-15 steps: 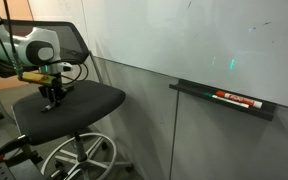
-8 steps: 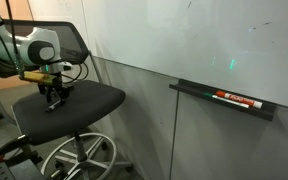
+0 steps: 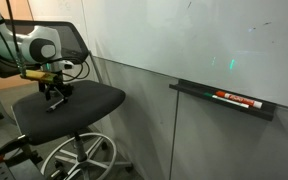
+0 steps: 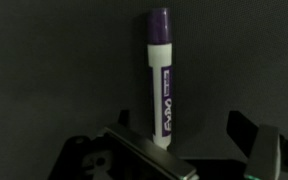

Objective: Use the marker on the chair to draw on the white board

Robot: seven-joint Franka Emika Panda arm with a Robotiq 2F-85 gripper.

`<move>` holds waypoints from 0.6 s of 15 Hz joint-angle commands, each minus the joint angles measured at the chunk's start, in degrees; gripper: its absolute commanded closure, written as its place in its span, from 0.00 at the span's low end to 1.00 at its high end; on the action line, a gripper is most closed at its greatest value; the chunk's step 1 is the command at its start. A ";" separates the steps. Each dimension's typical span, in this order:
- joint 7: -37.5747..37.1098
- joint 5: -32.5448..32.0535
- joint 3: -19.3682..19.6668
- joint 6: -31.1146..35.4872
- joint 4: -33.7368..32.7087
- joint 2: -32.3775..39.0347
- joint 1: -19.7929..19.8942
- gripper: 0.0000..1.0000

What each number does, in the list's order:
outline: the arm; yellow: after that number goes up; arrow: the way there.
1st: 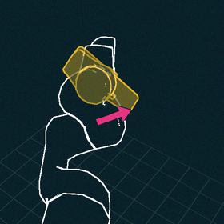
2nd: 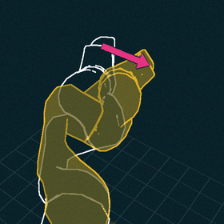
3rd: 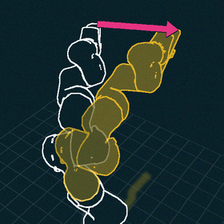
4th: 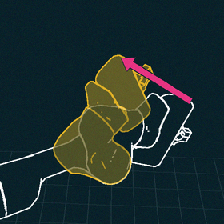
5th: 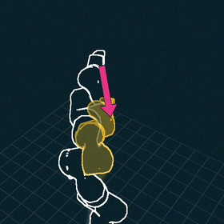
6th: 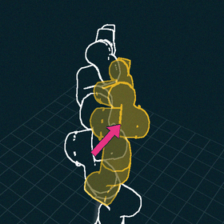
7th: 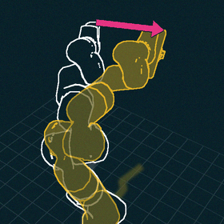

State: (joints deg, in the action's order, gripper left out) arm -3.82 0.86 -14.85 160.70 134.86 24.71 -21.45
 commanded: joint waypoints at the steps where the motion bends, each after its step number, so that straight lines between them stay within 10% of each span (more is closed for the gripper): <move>1: -2.45 -1.49 0.23 -3.49 1.35 -5.96 -0.97 0.00; 9: -8.04 -1.49 -1.06 -16.06 4.21 -19.87 -0.36 0.00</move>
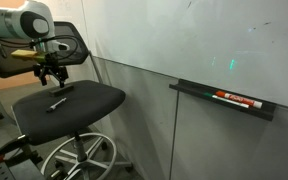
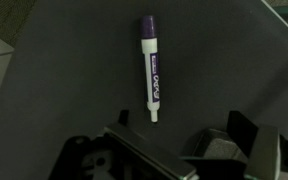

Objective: Use the marker on the chair to draw on the white board

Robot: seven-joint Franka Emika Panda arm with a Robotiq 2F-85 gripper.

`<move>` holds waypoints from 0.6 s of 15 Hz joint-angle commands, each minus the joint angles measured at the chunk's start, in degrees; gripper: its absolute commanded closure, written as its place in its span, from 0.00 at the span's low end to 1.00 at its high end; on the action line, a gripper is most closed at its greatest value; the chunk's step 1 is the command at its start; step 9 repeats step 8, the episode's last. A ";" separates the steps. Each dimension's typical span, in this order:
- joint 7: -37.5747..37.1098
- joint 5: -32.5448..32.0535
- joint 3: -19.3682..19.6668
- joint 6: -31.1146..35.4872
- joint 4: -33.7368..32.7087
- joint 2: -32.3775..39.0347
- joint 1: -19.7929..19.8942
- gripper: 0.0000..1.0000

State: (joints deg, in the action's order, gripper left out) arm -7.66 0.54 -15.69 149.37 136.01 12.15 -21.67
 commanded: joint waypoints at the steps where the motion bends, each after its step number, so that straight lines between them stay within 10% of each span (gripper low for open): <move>1: -5.39 -1.29 -0.37 -6.47 3.45 -9.02 -0.03 0.00; 9: -10.48 -1.51 -1.64 -14.04 4.20 -15.19 1.26 0.00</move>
